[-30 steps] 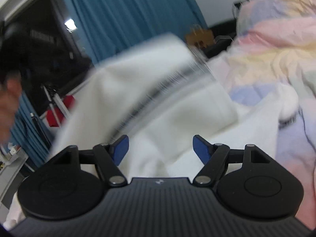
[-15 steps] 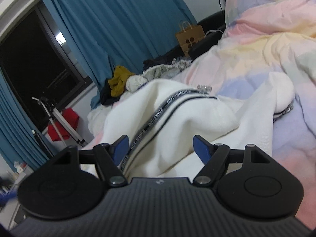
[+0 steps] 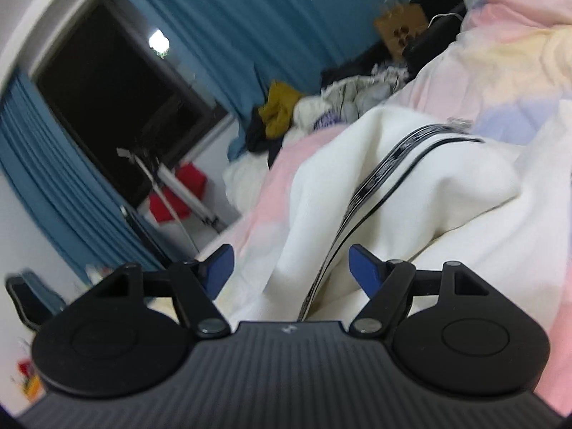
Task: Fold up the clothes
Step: 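Fold the lifted leg over the pants and open the left gripper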
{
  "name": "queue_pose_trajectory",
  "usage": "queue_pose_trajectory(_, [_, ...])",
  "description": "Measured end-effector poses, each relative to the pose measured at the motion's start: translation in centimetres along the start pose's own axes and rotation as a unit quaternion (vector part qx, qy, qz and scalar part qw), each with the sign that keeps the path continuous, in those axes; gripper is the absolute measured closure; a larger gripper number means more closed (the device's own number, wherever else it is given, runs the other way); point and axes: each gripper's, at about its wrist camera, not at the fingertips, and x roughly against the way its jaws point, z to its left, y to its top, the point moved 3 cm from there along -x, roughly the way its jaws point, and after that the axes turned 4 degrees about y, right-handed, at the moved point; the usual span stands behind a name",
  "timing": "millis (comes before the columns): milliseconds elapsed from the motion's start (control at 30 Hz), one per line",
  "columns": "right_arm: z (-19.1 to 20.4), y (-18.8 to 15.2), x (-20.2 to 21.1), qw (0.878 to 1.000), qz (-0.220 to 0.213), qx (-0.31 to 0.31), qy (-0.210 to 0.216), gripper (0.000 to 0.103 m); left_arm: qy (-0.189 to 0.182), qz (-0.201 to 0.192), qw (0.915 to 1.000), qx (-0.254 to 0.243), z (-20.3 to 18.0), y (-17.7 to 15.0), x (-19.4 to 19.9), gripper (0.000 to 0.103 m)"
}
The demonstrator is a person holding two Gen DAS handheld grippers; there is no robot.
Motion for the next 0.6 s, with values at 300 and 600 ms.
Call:
queue_pose_trajectory(300, [6.3, 3.5, -6.8, 0.994, -0.006, 0.102, -0.037, 0.096, -0.014, -0.061, 0.9970, -0.046, -1.9, -0.6, -0.5, 0.030])
queue_pose_trajectory(600, [9.8, 5.5, -21.8, 0.987, 0.022, 0.132, -0.092, 0.096, -0.016, -0.079, 0.9952, -0.056, -2.1, -0.3, -1.9, 0.030])
